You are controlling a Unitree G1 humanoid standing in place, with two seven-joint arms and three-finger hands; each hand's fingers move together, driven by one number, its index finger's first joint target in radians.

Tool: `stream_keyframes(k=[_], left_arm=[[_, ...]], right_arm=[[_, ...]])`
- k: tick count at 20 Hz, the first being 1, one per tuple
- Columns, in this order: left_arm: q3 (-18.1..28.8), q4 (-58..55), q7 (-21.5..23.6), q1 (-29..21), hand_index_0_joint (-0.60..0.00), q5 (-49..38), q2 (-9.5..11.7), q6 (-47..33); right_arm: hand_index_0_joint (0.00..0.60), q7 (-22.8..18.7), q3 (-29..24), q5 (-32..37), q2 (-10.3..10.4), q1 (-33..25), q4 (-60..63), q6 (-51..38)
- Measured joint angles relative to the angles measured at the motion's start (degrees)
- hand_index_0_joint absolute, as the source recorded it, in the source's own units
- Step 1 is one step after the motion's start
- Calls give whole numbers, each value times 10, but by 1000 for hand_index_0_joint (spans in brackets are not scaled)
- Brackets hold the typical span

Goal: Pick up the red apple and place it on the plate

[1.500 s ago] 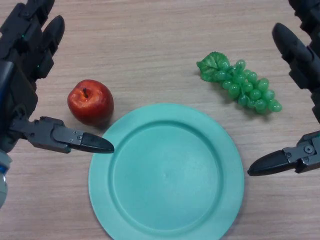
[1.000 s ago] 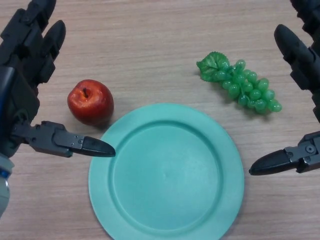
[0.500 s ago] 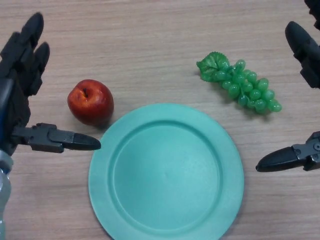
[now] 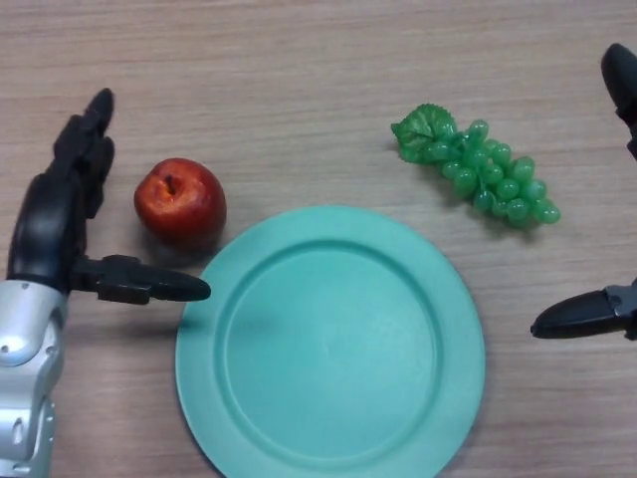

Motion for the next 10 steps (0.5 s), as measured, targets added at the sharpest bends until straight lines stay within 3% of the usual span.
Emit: stream_keyframes(k=[7, 10], left_arm=[[-20, 78, -4, -36, 0, 40, -12, -43], [-20, 79, -4, -39, -349, 40, -12, -44]], right_arm=[[0, 1, -4, 0, 0, 5, 0, 0], [0, 1, -7, 0, 0, 6, 0, 0]])
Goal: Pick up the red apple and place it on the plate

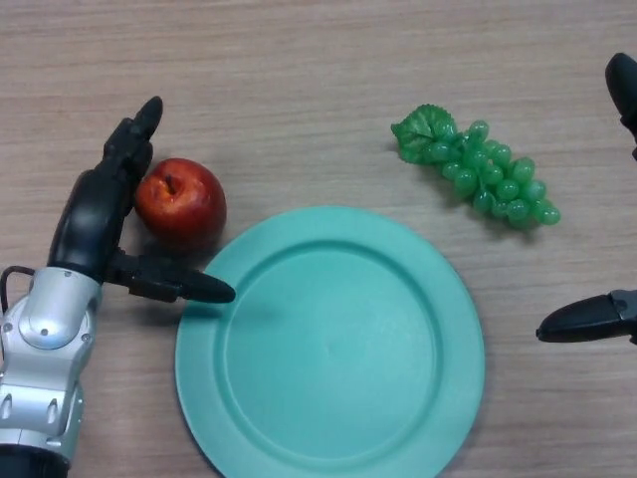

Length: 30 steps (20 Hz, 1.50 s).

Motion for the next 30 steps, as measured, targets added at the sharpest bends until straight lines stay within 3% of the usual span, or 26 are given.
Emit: stream_keyframes(k=[1, 2, 3, 8, 12, 13, 14, 17, 19, 23, 30], left_arm=[[0, 16, 0, -3, -499, 9, 0, -25], [0, 32, 2, -6, -597, 34, 0, -49], [0, 56, 14, -11, -600, 52, 0, -82], [0, 47, 27, -10, -600, 47, 2, -83], [3, -151, 36, 36, -600, 42, 4, -90], [0, -222, 6, 61, -600, 33, -2, -80], [-1, -288, -29, 87, -600, -16, -16, -17], [-76, -373, -58, 169, -600, -19, -47, 61], [-115, -383, -65, 197, -600, -14, -57, 60], [-117, -347, -66, 212, -600, 50, -62, 48], [-122, -305, -79, 215, -600, 73, -61, 19]], right_arm=[[0, 0, -1, 0, 0, 0, 0, 0], [0, 0, -3, 0, 0, 1, 0, 0], [0, 0, -5, 0, 0, 4, 0, -1], [0, 0, -14, 19, 0, 7, -2, -1], [0, 0, -17, 19, -2, 3, 1, -1], [0, 0, -18, 20, -3, 0, 3, -1], [0, 0, -19, 20, -4, -2, 3, -1], [0, -2, -16, 19, -5, -6, 5, -1], [0, -2, -14, 20, -5, -10, 13, -1], [0, -2, -14, 20, -5, -10, 25, -2], [0, -2, -16, 22, -5, -3, 37, -21]])
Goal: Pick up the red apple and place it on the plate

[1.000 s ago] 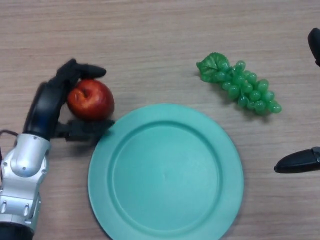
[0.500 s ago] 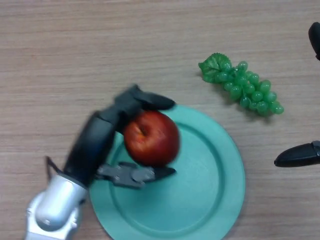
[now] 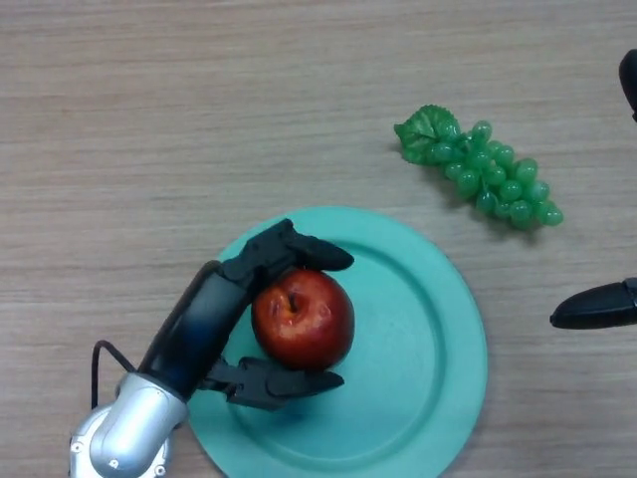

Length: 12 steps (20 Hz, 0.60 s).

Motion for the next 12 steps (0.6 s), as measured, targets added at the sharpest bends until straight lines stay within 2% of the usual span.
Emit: stream_keyframes(k=[2, 3, 4, 5, 8, 12], left_arm=[[0, 0, -14, -6, -400, 0, 0, 9], [0, 0, -14, -8, -250, 0, 0, 9], [0, 0, -14, -8, -151, 0, 0, 9], [0, 0, -16, -8, 0, 0, 1, 9], [1, 0, -38, -6, 0, 40, 4, 9], [4, -39, -43, -1, 0, 39, 5, 12]], right_arm=[[0, 0, -1, 0, 0, 0, 2, 0], [0, 0, -2, 0, 0, 0, 2, 0], [0, 0, -3, 0, 0, 1, 2, 0], [0, 0, -4, 0, 0, 2, 2, 0], [0, 0, -5, 0, 0, 8, 1, -2], [0, 0, -10, 0, 0, 11, -12, -7]])
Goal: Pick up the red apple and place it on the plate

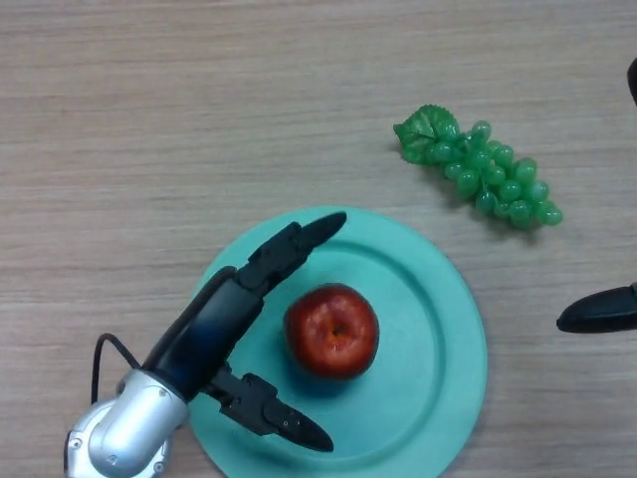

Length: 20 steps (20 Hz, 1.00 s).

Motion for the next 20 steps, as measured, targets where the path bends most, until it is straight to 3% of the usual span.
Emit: stream_keyframes(k=[2, 4, 6, 8, 9, 11, 13, 16, 20], left_arm=[[7, -41, -17, 0, 0, -15, 6, 29], [37, -104, -28, 0, 0, -89, 11, 114], [97, -182, -32, -2, 0, -163, 17, 193], [172, -244, -31, -19, 0, -260, 37, 273], [216, -263, -23, -32, 0, -303, 45, 326], [257, -265, 12, -43, 0, -347, 60, 366], [280, -232, 34, -52, 0, -388, 62, 352], [281, -180, 54, -48, 0, -386, 76, 296], [281, -155, 86, -45, 0, -385, 76, 229]], right_arm=[[0, 0, -1, 0, 0, 0, -1, 0], [0, 0, -2, 0, 0, 0, -5, 0], [0, 0, -3, 0, 0, -2, -12, 0], [0, 0, -3, 0, -3, -9, -13, 0], [0, 0, -3, 0, -4, -13, -13, 0], [0, 0, -3, 0, -5, -13, -13, 0], [0, 2, -2, 0, -5, -13, -13, 0], [0, 2, 7, -1, -5, -13, -3, 0], [0, 2, 26, -1, -4, -19, 0, 0]])
